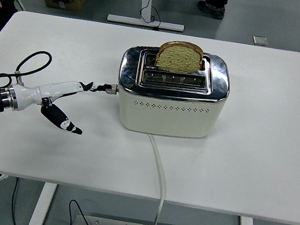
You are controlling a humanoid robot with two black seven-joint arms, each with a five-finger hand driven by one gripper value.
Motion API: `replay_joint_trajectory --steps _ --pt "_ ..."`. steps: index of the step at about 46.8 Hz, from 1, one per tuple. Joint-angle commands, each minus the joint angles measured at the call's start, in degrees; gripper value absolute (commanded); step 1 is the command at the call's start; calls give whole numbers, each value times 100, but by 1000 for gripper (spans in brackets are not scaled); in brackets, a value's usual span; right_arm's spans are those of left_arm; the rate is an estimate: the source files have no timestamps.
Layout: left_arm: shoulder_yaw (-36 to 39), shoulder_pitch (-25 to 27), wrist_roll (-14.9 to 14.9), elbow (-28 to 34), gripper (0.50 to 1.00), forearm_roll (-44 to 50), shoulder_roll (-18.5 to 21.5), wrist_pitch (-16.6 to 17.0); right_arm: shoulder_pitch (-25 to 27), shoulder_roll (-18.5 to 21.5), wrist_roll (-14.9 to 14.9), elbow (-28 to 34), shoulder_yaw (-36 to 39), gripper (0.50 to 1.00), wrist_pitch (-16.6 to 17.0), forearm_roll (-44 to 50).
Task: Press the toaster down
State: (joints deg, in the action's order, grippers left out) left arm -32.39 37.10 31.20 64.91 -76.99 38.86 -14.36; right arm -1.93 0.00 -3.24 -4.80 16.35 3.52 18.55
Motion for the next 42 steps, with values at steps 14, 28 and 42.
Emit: replay_joint_trajectory --steps 14,28,42 --pt "13 -18 0 -75 1000 17 -45 4 0 0 -1 -4 0 998 0 0" --pt "83 -10 -8 -304 1000 17 -265 4 0 0 -1 -3 0 998 0 0" --pt "127 -18 0 -435 1000 26 -353 4 0 0 -1 -4 0 998 0 0"
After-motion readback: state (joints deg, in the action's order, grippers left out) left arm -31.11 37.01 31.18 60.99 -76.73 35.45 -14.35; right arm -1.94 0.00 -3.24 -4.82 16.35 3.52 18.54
